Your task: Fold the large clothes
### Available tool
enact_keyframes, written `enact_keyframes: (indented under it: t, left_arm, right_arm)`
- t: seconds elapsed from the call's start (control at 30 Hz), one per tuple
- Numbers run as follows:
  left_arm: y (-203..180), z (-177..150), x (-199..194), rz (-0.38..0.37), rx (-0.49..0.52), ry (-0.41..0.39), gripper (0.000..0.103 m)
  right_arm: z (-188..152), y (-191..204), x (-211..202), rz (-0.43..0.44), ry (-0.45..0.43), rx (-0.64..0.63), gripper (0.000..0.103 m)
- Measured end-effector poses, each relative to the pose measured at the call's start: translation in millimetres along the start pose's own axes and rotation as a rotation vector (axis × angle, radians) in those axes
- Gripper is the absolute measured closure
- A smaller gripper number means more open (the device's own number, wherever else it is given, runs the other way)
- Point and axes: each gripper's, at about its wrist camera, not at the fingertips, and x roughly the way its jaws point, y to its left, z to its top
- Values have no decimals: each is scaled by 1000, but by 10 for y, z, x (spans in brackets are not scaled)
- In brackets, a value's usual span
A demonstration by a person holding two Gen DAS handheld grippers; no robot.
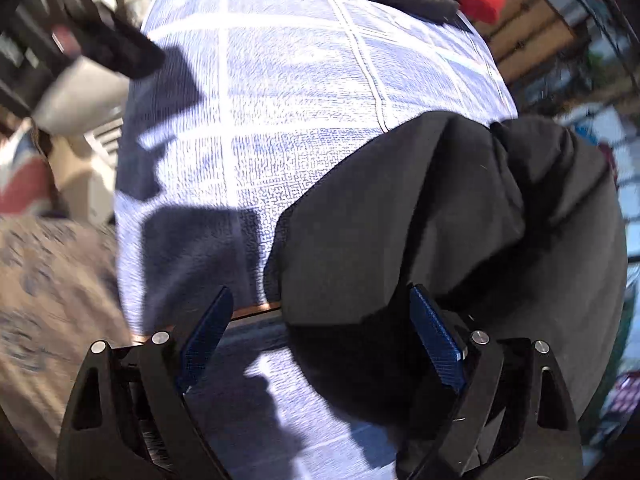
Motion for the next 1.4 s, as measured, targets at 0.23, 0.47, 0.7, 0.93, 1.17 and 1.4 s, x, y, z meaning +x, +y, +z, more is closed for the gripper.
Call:
enact_keyframes:
  t: [0.23,0.47,0.7,0.93,1.17,1.4]
  left_arm:
    - [-274,-153,80,-68,78,-5,6]
    - [-438,84,-109,-102,130,-102,6]
    - [-1149,456,-672,-144,346,-363,6]
    - [-2340,700,-1017,-139,651,-613,6]
    - [-3234,1006,-852,-41,907,-763,6]
    - [-3484,1345,-387,-107,1004,-551,71]
  right_arm:
    - [-155,-15,293,-288,22,-178,71]
    - [-459,-1921,-862,135,-209,736,90]
    - [-1968,-3300,-1748,124,-483,1347,92]
    - [-3279,-3361,-2015,-3,-493,1613,92]
    - [-3691,-3022,-1892,20,-478,1673,92]
    - [-3565,-2932,-1838,-3,-468,1633,92]
